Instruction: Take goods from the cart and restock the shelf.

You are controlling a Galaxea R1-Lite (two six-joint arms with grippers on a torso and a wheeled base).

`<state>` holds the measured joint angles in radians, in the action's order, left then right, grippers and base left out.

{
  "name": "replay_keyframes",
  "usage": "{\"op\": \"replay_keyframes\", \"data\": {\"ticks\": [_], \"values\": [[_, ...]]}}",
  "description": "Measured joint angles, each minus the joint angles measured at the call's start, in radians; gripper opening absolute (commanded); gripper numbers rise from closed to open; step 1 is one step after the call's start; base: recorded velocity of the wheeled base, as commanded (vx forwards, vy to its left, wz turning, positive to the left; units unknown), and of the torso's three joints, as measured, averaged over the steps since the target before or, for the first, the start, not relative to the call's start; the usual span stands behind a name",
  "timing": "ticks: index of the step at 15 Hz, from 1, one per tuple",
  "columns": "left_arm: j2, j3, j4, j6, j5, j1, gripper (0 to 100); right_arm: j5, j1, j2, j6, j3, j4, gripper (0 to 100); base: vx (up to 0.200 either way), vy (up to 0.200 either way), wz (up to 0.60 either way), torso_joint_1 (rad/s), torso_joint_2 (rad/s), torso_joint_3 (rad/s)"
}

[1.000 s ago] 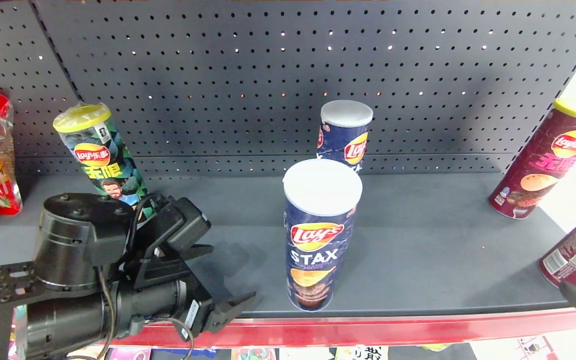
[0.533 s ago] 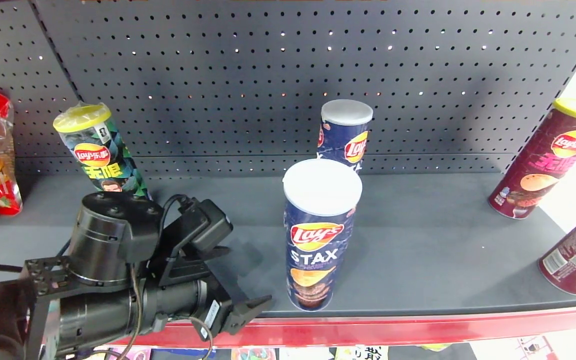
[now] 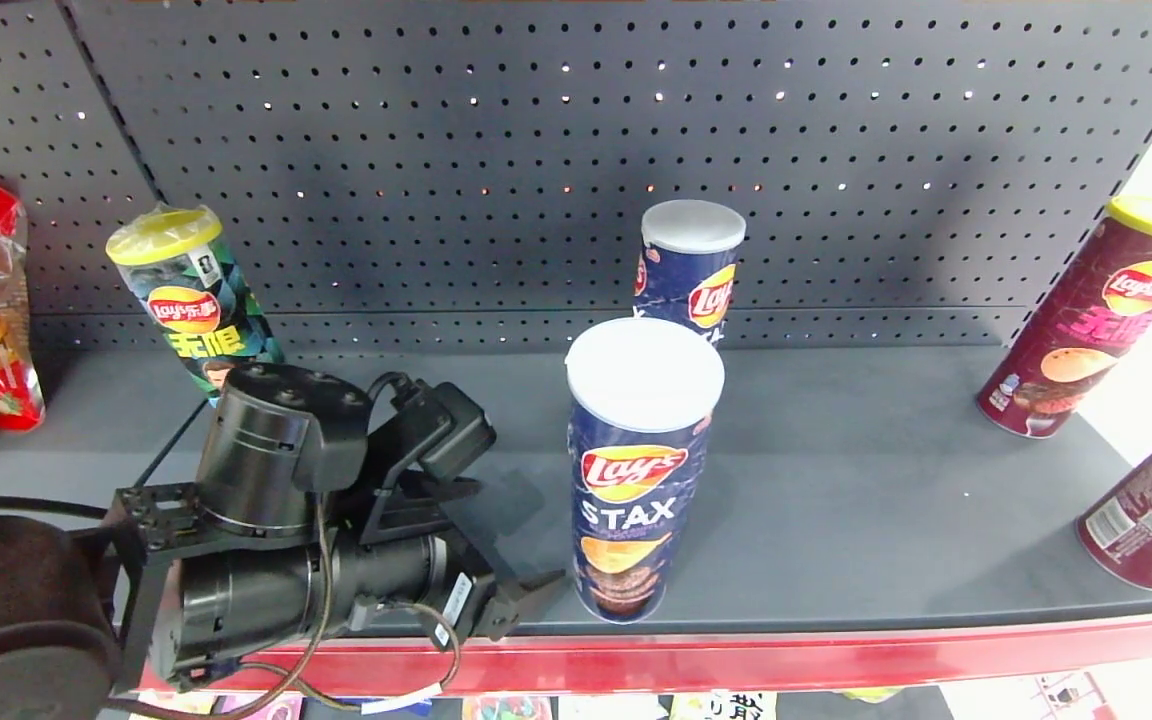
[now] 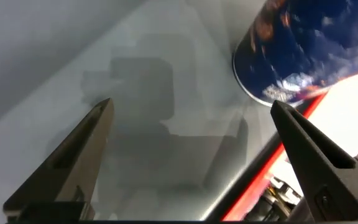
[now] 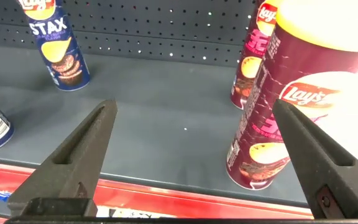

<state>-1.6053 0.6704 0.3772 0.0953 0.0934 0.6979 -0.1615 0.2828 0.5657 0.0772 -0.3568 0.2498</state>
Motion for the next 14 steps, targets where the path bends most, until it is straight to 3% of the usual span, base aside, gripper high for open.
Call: {"op": "replay_keyframes", "data": {"ticks": [14], "values": [[-0.082,0.087,-0.001,0.000,0.000,0.031,100,0.000,-0.001,0.000,0.000,0.003,0.000,100,0.000,0.000,0.00,0.000,0.00,0.000]]}}
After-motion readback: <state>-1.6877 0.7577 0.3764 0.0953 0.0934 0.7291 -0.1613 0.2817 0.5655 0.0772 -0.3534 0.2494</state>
